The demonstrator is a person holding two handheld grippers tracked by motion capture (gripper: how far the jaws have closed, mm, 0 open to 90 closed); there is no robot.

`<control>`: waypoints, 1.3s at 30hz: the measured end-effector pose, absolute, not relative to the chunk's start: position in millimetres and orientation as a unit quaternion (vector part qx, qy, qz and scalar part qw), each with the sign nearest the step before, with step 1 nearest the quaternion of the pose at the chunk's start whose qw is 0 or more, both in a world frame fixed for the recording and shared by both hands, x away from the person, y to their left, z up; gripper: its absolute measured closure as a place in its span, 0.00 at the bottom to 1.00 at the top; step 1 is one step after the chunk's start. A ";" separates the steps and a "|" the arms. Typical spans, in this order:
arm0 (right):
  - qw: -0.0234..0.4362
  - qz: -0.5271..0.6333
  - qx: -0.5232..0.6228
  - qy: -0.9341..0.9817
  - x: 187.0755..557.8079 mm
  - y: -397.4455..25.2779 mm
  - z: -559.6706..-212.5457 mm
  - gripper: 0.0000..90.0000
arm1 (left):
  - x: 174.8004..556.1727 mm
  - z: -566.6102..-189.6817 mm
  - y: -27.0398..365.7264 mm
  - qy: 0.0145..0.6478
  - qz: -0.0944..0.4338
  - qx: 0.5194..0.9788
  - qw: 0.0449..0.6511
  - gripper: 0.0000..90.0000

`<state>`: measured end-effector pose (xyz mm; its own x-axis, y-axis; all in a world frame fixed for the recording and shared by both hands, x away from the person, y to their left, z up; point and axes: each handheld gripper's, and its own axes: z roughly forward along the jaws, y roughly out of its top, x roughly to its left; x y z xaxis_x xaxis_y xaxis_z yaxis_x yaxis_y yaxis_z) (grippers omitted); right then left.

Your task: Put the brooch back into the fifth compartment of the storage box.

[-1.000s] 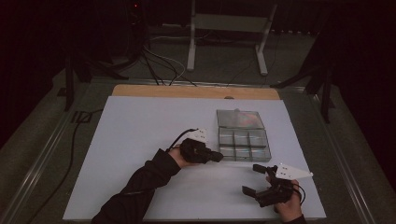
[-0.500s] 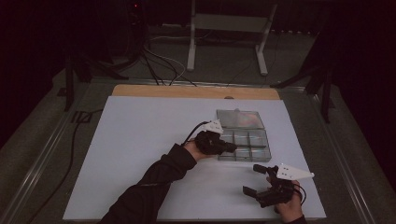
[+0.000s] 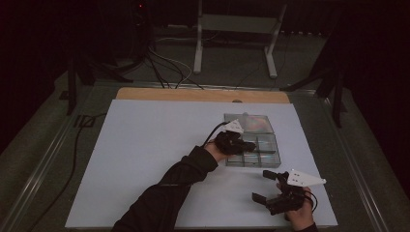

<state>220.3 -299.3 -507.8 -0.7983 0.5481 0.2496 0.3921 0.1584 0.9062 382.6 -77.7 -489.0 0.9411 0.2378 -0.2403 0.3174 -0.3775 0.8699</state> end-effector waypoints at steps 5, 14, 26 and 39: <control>0.067 0.570 0.307 0.759 219.9 -299.2 -507.6 0.00 | 385.4 -488.0 -75.1 0.176 -0.049 0.815 0.550 0.70; 0.068 0.568 0.306 0.761 220.1 -298.6 -507.9 0.00 | 379.6 -474.1 -55.0 0.183 -0.039 0.806 0.562 0.35; 0.066 0.566 0.310 0.761 220.9 -297.4 -509.1 0.00 | 371.8 -459.9 -23.8 0.188 -0.015 0.809 0.557 0.16; 0.065 0.564 0.309 0.763 222.0 -295.6 -510.0 0.00 | 365.4 -448.8 26.7 0.177 -0.001 0.816 0.550 0.01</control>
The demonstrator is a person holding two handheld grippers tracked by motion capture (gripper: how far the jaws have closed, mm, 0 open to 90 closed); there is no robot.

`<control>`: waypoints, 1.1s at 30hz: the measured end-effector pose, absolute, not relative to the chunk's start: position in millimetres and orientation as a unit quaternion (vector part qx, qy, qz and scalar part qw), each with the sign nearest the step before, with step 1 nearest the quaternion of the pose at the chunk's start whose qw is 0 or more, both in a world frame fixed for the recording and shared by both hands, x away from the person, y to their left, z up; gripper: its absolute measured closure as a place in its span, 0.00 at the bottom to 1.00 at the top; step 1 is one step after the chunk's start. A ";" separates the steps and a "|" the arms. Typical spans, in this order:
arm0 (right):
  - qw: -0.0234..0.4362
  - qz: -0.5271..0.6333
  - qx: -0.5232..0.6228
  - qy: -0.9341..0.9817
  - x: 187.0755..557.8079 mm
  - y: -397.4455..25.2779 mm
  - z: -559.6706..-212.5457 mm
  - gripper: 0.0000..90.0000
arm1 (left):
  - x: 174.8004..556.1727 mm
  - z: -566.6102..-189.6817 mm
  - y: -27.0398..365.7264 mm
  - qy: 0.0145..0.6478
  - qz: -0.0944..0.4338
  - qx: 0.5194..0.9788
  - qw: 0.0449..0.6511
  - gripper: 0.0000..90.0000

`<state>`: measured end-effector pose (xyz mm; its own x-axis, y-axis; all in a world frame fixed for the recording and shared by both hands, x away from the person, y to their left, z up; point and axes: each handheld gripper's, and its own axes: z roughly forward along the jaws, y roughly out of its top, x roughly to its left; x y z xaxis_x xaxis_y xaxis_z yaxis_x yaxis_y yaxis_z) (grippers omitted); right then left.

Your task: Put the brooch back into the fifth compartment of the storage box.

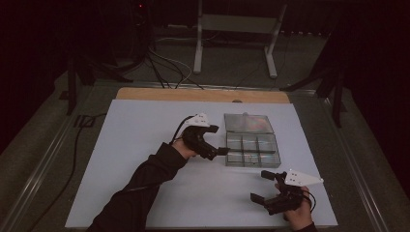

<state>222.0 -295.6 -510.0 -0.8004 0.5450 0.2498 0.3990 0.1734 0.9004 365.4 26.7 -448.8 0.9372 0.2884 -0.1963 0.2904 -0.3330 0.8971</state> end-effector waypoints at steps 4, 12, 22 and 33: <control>0.063 0.564 0.312 0.762 222.9 -295.6 -510.5 0.00 | 360.1 -447.2 47.7 0.180 0.006 0.819 0.544 0.01; 0.063 0.562 0.315 0.762 223.2 -296.1 -511.8 0.00 | 347.7 -451.2 96.5 0.203 0.025 0.817 0.539 0.01; 0.064 0.561 0.314 0.763 222.9 -294.8 -511.5 0.00 | 322.8 -467.2 133.0 0.218 0.029 0.815 0.536 0.01; 0.064 0.559 0.315 0.764 222.6 -293.6 -512.0 0.00 | 295.3 -492.6 169.6 0.226 0.033 0.815 0.532 0.01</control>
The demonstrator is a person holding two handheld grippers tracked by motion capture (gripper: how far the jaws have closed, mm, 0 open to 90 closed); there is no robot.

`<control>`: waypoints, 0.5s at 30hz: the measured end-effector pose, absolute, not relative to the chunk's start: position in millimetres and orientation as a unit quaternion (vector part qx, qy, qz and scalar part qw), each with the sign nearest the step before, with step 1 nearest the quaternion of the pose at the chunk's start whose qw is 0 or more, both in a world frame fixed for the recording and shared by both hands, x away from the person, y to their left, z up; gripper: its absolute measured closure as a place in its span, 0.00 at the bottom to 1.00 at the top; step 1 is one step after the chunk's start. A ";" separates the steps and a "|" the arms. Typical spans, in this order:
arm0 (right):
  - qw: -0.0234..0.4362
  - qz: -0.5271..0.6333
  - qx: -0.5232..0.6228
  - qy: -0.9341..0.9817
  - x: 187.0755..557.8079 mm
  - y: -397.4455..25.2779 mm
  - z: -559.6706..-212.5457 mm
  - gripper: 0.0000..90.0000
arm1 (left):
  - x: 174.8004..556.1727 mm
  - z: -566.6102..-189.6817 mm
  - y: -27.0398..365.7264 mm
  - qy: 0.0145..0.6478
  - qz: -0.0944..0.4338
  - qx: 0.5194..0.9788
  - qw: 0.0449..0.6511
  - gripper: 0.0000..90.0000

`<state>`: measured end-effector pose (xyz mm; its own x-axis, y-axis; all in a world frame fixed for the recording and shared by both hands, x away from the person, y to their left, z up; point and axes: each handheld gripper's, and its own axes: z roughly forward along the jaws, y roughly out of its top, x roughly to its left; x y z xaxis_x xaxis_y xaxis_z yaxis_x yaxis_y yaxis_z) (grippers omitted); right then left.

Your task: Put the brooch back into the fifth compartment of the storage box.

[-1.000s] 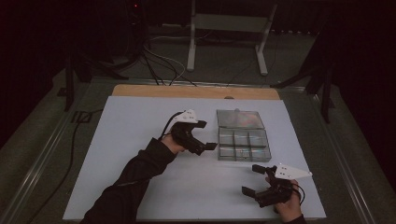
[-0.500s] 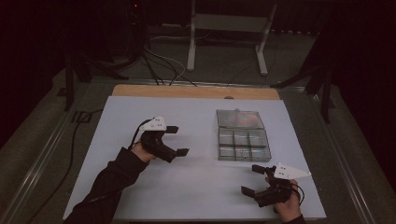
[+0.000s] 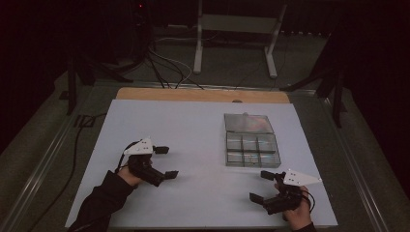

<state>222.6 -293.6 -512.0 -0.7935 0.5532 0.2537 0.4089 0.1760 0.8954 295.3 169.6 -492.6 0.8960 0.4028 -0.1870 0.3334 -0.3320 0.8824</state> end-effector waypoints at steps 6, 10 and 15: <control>0.064 0.557 0.315 0.766 222.6 -292.8 -512.2 0.00 | 281.4 -503.4 191.8 0.247 0.038 0.815 0.523 0.01; 0.066 0.557 0.315 0.766 222.8 -293.4 -512.3 0.00 | 269.3 -512.6 202.3 0.252 0.032 0.815 0.520 0.01; 0.067 0.557 0.316 0.765 222.7 -293.4 -512.0 0.00 | 256.6 -517.7 212.1 0.260 0.033 0.814 0.519 0.01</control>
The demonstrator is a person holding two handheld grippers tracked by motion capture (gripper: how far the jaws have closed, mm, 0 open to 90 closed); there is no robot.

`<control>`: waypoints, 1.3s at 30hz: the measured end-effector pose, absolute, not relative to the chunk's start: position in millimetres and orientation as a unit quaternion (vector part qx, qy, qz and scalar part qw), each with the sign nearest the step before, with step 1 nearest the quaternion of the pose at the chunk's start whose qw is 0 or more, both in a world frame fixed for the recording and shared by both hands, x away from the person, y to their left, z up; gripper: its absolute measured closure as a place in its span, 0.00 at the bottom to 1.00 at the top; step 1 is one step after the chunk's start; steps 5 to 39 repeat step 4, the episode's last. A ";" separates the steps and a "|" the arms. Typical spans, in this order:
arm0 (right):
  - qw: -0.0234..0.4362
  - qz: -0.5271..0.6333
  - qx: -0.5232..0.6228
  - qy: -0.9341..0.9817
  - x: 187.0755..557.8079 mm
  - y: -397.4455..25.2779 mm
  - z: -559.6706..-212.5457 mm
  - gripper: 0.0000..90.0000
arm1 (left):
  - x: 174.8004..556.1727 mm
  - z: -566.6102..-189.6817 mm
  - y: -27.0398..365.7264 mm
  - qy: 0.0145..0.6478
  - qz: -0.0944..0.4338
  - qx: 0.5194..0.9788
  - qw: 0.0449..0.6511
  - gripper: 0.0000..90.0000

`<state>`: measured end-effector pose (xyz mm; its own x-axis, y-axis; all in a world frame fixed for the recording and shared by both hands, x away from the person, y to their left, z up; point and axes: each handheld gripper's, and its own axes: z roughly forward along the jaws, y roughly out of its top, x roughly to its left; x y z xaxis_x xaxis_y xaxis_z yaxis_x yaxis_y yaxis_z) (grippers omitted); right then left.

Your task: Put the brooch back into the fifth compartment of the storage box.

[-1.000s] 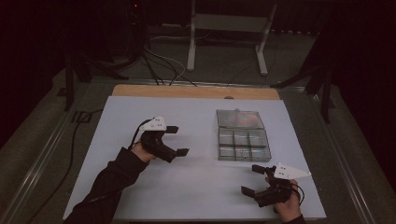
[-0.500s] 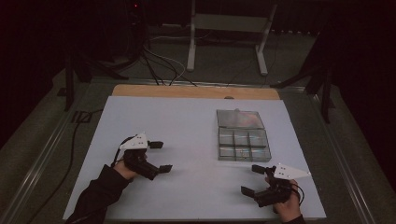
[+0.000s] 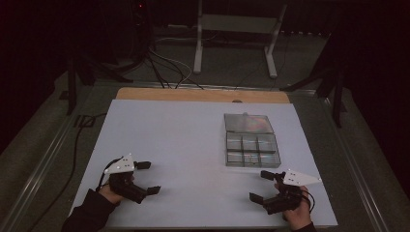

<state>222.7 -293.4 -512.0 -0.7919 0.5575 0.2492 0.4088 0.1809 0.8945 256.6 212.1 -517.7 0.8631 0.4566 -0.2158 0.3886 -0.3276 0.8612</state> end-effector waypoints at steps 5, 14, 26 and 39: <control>0.068 0.558 0.314 0.765 222.9 -293.3 -511.8 0.00 | 253.2 -520.0 216.4 0.262 0.040 0.815 0.515 0.01; 0.068 0.558 0.314 0.765 222.9 -293.3 -511.8 0.00 | 253.2 -520.0 216.4 0.262 0.040 0.815 0.515 0.01; 0.068 0.558 0.314 0.765 222.9 -293.3 -511.8 0.00 | 253.2 -520.0 216.4 0.262 0.040 0.815 0.515 0.01; 0.068 0.558 0.314 0.765 222.9 -293.3 -511.8 0.00 | 253.2 -520.0 216.4 0.262 0.040 0.815 0.515 0.01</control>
